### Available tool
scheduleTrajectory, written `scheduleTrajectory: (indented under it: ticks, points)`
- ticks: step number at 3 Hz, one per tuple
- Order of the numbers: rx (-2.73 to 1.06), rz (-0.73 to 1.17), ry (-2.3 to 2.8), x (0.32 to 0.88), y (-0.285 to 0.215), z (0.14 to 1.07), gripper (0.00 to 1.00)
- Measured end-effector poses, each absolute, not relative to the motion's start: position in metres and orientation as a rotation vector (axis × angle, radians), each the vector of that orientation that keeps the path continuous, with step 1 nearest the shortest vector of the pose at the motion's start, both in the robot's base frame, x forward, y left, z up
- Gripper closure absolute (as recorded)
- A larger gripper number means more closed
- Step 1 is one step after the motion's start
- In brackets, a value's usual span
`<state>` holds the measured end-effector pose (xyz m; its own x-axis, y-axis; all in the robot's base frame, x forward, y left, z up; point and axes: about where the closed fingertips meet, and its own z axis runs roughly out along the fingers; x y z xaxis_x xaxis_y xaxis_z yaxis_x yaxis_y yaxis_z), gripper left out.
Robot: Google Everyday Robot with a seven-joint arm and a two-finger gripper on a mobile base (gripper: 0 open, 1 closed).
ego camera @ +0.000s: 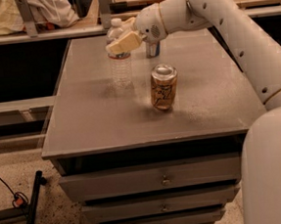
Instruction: Move water bottle near orange can
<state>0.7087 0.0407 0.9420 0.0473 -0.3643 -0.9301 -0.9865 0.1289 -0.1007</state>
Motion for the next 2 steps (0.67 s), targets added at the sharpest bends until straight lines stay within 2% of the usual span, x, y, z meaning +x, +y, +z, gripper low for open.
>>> scheduleTrajectory:
  ticks: [1,2]
  points:
    - [-1.39,0.874,1.46,0.695,0.027,0.938,0.87]
    - [-1.386,0.868,1.454,0.685,0.013,0.94,0.98]
